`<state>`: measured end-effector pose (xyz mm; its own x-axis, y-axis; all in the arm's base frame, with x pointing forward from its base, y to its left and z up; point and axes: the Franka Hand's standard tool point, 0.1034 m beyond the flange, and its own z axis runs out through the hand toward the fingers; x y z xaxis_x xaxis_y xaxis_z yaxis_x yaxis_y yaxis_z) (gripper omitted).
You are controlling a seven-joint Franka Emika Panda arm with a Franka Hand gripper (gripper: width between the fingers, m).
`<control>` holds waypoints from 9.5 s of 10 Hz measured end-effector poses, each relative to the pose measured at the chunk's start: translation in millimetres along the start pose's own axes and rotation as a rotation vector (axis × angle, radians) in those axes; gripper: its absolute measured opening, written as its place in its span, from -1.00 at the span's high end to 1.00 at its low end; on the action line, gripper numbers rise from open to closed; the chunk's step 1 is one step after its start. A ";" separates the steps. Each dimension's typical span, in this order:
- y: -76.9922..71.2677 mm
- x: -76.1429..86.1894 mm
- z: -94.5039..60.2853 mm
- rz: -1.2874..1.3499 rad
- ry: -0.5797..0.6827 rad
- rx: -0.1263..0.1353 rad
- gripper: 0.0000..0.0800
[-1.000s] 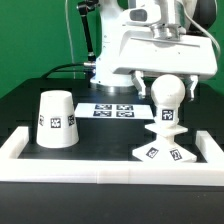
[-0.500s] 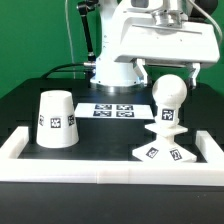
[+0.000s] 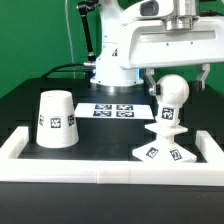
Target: Assemble lamp
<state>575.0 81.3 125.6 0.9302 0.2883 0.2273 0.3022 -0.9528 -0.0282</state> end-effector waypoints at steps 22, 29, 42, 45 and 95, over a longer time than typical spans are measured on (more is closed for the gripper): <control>-6.1 -4.7 8.3 0.489 -0.166 0.005 -0.45; -26.2 -0.7 9.8 1.096 -0.163 -0.044 -0.45; -20.5 -0.1 9.9 0.555 -0.151 0.003 -0.75; -21.2 1.1 9.7 0.250 -0.145 0.007 -0.75; -27.5 -7.7 12.5 1.250 -0.199 -0.135 -0.45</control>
Offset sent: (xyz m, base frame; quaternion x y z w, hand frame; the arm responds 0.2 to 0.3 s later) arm -0.0011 -0.0083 -0.0045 -0.0098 -0.0503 -0.0451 0.9977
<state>562.1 106.5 112.4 0.5837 -0.8113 -0.0321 -0.8119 -0.5836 -0.0155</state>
